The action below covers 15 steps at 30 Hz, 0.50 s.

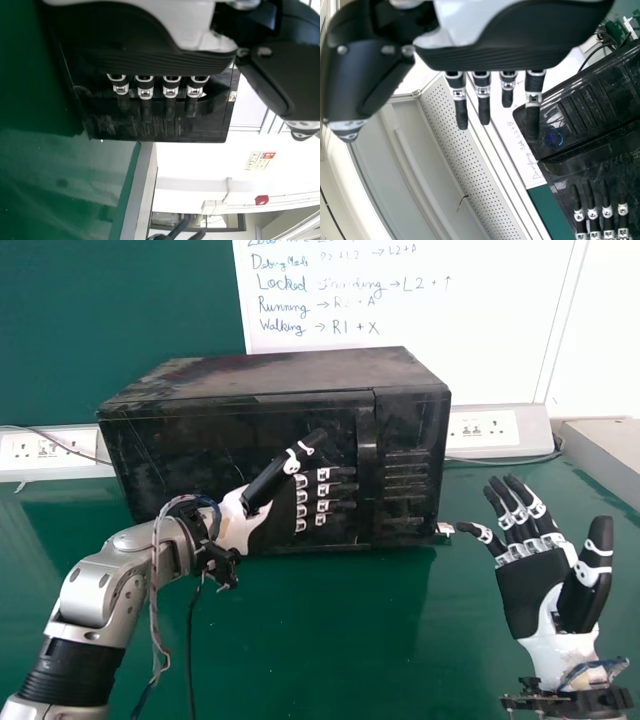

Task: Open the door of oven

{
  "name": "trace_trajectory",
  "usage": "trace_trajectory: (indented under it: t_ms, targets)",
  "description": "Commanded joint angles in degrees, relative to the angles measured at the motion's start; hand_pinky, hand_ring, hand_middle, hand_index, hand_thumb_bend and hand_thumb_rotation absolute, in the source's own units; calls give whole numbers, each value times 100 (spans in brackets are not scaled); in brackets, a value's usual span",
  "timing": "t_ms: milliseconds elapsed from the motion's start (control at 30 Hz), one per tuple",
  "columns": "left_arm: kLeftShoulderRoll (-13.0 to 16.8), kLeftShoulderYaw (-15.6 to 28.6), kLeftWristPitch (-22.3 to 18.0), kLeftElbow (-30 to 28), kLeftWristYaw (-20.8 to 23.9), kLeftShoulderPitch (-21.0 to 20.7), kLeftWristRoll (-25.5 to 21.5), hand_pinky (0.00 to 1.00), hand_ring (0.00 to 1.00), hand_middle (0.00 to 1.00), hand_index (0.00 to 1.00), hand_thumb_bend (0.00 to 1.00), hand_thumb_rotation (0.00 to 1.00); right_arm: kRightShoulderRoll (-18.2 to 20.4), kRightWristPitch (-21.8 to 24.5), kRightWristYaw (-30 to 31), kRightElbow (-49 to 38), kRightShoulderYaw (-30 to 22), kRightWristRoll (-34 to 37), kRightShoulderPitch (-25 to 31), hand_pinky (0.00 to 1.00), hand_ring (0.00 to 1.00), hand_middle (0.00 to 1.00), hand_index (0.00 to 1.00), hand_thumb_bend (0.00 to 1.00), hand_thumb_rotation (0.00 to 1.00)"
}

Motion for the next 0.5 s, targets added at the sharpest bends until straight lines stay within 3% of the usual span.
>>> trace_trajectory:
  t_ms: [0,200,467]
  targets:
    - [-95,-41,-52,127,18,-158,59,61,83,92,87,100,83,12,-32,-6,-51,10,-2,-24,86,96,100,100,100,90]
    - [-312,-30,-57,373,197,-316,151,61,83,92,86,100,78,-3,-44,15,-24,-13,30,-50,86,96,100,100,100,90]
    - [-500,-92,-316,656,403,-413,532,62,84,93,88,100,80,-19,-110,9,-1,-33,6,-76,86,94,100,100,100,91]
